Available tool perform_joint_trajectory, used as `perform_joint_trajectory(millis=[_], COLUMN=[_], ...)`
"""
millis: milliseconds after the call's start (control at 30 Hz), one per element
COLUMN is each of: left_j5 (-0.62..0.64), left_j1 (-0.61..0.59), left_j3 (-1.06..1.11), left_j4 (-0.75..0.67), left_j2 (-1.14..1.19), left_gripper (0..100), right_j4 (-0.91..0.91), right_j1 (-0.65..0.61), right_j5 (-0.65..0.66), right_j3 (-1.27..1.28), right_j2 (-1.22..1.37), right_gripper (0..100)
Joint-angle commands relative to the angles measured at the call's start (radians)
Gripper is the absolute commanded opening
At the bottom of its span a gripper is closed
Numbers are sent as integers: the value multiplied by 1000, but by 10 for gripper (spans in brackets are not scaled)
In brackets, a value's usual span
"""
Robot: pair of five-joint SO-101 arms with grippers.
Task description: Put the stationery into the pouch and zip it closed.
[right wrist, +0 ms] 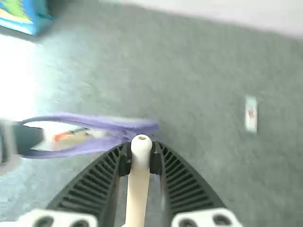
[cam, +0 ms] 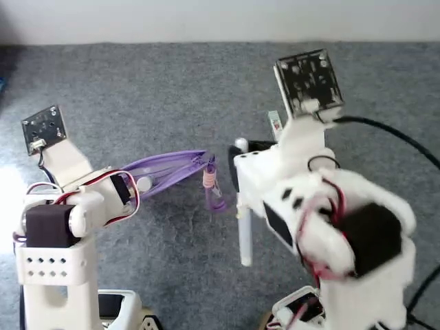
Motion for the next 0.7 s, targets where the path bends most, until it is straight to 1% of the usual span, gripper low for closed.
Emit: perform_joint_trajectory(millis=[0, 67, 133, 233, 333, 467, 600, 667], left_j5=[11, 11, 11, 11, 11, 11, 11, 11], left_j1=[-5, -5, -5, -5, -5, -5, -5, -5], left_j3=[2, 2, 2, 2, 2, 2, 2, 2], left_j4=[-25, -23, -23, -23, -25, -23, -23, -23], left_j2=[-11, -12, -12, -12, -12, -12, -12, -12], left_gripper=[13, 13, 13, 13, 13, 13, 13, 13], right_j4=[-111, -183, -295, -447, -570, -713, -924, -977], right_j1=[-105, -188, -254, -317, -346, -357, -358, -367], right_j5=[71, 132, 186, 272, 319, 344, 376, 379], right_j3=[5, 6, 6, 6, 55, 170, 241, 264], right_j2=[-64, -76, -77, -76, -76, -84, -85, -79], right_gripper=[8, 8, 8, 8, 8, 8, 8, 8])
